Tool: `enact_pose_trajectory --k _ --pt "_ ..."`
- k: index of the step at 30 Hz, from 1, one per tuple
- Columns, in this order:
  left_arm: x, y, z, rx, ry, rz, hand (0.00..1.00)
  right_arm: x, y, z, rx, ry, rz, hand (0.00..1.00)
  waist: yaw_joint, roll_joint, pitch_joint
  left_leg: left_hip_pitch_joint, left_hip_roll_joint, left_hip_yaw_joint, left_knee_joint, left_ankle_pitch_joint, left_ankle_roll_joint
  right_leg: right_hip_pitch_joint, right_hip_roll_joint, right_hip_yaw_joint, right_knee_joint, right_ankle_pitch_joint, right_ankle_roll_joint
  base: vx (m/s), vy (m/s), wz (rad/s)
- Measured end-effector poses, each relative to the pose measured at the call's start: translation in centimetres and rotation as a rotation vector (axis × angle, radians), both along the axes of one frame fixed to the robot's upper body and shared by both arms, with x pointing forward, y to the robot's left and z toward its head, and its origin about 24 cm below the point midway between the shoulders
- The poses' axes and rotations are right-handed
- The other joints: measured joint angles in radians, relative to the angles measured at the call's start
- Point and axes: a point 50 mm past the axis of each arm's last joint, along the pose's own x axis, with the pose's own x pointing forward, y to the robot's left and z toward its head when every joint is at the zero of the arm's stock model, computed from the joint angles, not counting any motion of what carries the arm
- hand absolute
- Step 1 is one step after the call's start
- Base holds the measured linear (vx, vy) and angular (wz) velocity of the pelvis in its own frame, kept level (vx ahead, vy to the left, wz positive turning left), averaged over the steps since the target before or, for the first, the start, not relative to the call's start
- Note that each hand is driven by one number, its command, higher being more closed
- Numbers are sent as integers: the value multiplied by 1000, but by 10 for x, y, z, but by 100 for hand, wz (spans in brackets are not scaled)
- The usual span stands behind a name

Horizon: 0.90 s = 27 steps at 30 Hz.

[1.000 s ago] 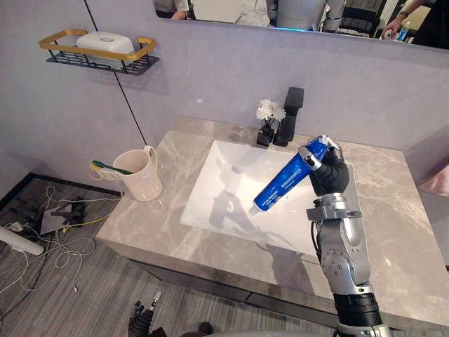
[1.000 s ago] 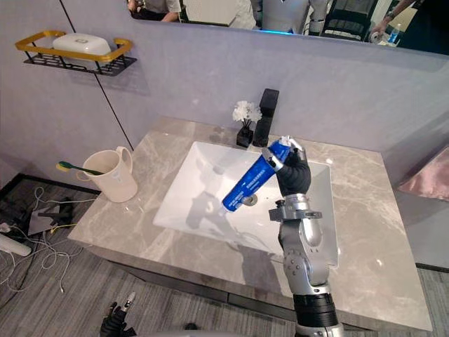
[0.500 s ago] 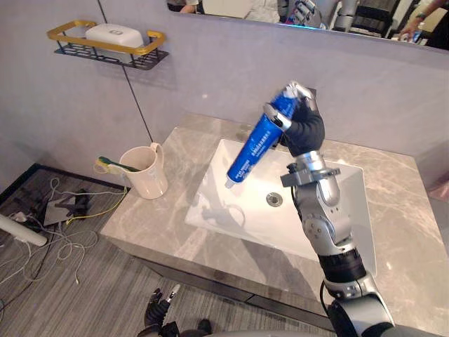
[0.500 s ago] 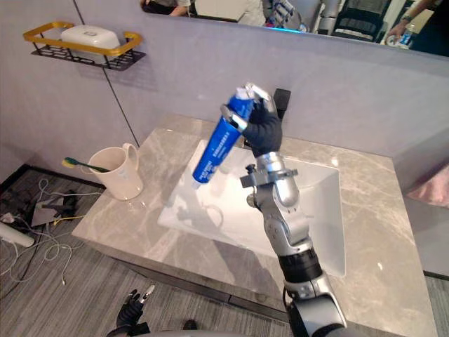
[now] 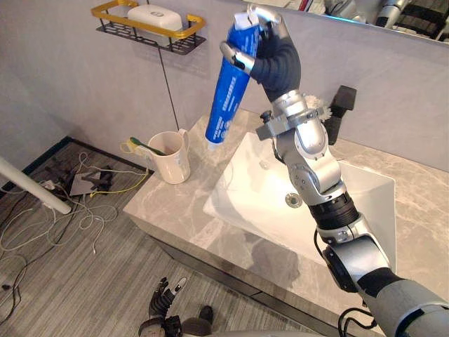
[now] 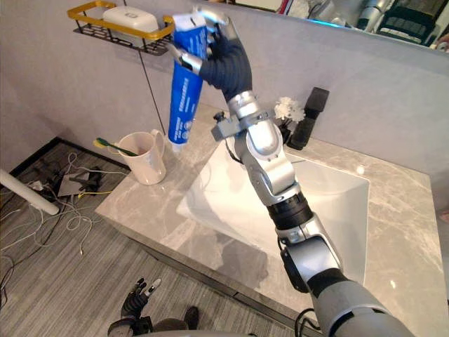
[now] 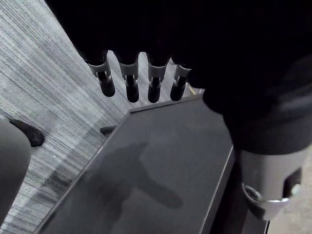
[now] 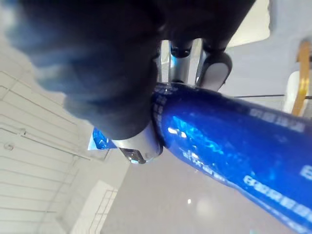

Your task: Organize washtable

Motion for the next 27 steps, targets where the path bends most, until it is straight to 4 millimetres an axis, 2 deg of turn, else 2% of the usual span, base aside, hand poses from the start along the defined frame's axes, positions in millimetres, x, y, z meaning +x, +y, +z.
enact_pose_trajectory --k 3,10,15,18,23,27 --pt "4 1 1 5 -14 -6 0 6 2 4 -20 0 -35 100 26 -4 9 -4 -1 -11 0 0 0 1 0 -10 0 -5 0 2 -9 12" --pt "9 6 4 24 -26 -15 0 13 6 15 -42 0 -53 100 50 -6 36 -34 -5 -32 15 -1 0 -8 1 -35 0 -9 -1 0 -9 10" --pt "1 12 -1 38 17 -17 0 21 3 9 -50 40 -82 100 55 -8 39 -48 -10 -51 22 -1 0 -10 0 -56 0 -9 0 -1 -2 9" --pt "1 13 -1 42 18 -17 0 27 0 4 -52 69 -101 100 79 -11 54 -52 -11 -53 26 -1 0 -10 0 -59 0 -11 0 -14 -1 7" --pt "-2 16 -2 49 32 -20 0 32 -1 1 -48 100 -116 100 97 -12 66 -65 -16 -67 34 -1 0 -12 -1 -77 0 -11 1 -12 1 10" --pt "-2 17 -2 56 31 -27 0 31 7 17 -39 78 -93 100 103 -13 85 -74 -16 -76 41 -1 0 -13 0 -84 0 -13 0 -2 -1 5"
